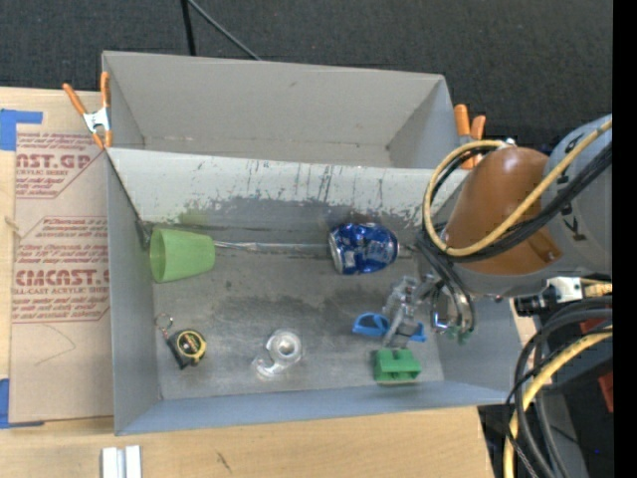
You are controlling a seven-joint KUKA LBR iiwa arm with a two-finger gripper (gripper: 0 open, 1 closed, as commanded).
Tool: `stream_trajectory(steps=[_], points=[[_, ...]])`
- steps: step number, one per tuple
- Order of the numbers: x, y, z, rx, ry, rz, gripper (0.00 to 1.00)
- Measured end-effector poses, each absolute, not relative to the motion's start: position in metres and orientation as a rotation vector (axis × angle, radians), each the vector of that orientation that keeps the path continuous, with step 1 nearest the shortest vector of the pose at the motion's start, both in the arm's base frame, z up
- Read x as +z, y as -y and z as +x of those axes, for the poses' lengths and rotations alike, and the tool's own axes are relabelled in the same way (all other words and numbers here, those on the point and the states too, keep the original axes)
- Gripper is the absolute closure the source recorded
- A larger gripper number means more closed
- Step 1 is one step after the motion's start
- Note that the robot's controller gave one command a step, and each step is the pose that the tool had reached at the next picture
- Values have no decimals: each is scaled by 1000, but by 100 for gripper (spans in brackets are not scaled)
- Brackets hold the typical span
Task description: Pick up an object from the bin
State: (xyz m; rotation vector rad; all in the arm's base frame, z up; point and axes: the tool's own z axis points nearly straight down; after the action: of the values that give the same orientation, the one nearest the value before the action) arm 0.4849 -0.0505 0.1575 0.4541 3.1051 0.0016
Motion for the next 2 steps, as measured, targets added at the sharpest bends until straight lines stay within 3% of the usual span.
stream_trajectory(steps=[1,2], points=[[177,50,486,2,-3106,453,100],[180,49,486,1,-3108,452,100]])
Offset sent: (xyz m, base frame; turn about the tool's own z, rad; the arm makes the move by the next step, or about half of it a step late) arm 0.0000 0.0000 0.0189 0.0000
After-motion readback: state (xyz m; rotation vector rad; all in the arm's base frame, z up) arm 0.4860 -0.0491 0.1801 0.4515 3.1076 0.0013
